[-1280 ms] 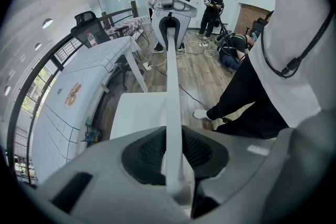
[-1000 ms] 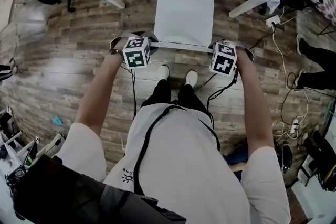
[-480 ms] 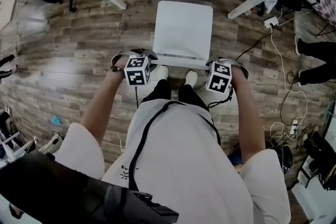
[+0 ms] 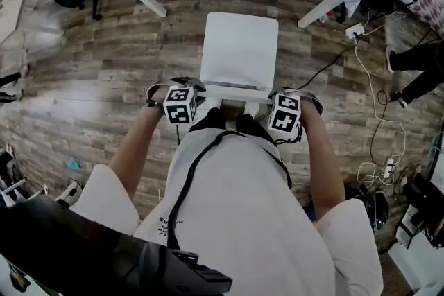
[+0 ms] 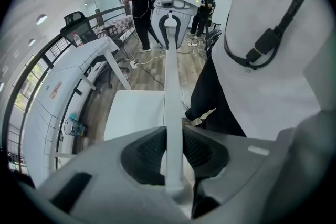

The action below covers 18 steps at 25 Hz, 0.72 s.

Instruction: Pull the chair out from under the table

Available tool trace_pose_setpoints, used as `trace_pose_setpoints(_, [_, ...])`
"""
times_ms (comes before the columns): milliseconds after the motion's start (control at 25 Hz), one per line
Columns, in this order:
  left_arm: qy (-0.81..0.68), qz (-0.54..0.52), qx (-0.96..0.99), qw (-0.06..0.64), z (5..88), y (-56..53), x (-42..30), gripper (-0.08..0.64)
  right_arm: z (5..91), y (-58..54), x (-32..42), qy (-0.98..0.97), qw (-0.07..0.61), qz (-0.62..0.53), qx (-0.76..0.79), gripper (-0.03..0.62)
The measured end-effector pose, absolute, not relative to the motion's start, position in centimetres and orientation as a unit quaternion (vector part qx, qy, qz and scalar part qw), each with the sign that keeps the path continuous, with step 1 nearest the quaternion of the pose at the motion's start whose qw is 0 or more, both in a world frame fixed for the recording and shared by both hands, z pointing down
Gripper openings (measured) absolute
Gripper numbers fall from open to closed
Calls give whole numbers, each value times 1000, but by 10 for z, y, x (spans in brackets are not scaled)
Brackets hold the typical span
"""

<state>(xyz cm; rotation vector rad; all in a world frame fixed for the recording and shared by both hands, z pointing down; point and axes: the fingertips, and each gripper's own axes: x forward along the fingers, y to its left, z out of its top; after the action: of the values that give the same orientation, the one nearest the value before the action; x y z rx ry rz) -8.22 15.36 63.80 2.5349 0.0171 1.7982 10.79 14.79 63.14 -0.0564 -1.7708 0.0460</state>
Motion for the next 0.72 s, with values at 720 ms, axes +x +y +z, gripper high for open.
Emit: trace_pose_setpoints(720, [-89,403,903,118,547,109,-41,162,552,117,105,-851,517,71,52,108])
